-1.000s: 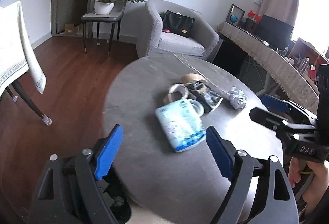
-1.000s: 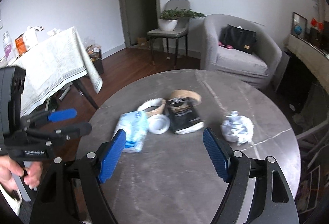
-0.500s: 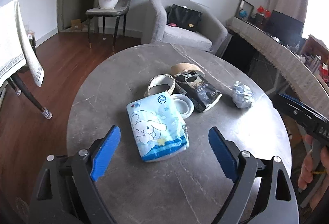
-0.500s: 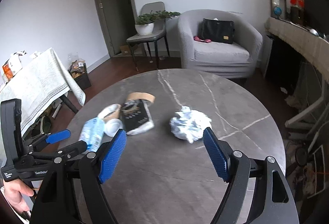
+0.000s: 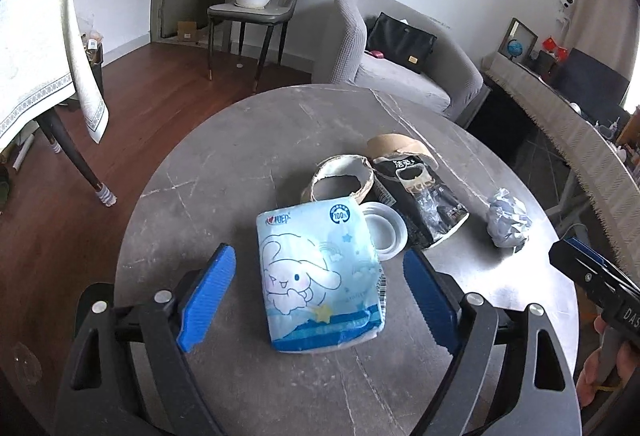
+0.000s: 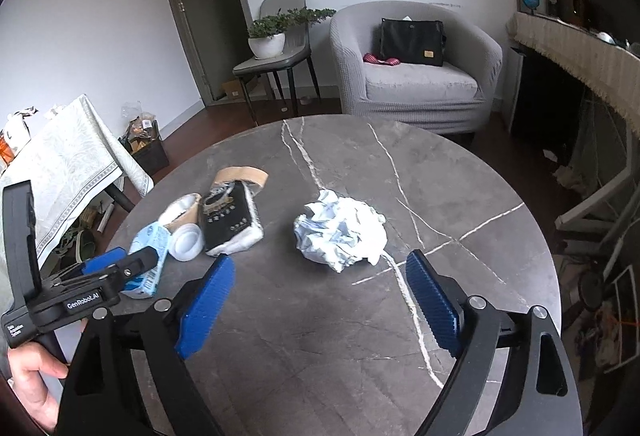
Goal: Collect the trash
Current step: 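Grasp the blue cartoon-print package with the left tool while the right tool returns to the table, then lift the blue package with the left tool while the right tool grasps the crumpled paper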
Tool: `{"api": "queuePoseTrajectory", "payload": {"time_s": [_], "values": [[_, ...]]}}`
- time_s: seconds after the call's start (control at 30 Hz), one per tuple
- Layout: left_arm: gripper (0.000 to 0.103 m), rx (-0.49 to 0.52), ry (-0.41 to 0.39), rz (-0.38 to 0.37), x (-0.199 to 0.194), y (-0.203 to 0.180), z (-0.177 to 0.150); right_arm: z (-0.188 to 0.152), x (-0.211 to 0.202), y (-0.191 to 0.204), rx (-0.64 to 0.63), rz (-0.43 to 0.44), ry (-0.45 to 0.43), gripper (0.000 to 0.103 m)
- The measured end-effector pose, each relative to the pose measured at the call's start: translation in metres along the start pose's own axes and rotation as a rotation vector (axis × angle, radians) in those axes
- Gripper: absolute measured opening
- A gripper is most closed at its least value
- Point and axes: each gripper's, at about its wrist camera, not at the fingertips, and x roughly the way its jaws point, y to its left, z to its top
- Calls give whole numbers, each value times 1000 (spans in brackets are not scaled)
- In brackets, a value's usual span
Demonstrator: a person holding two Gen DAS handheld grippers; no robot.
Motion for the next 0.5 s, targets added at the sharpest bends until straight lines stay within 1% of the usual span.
{"api": "queuePoseTrajectory", "payload": {"time_s": [0.13, 0.2, 0.3, 0.33, 0.5], "values": [[80, 11, 15, 0, 2, -2, -1, 1, 5, -7, 36, 4, 12, 92], [71, 30, 17, 8, 3, -3, -1, 1, 9, -9, 53, -3, 19, 92], [64, 39, 19, 2, 2, -1, -1, 3, 14, -11, 80, -3, 26, 92], [58, 33, 22, -13, 2, 1, 0, 3, 17, -11, 90, 0, 29, 92], [56, 14, 19, -31, -1, 10, 3, 6, 29, -5, 86, -12, 44, 93]]}}
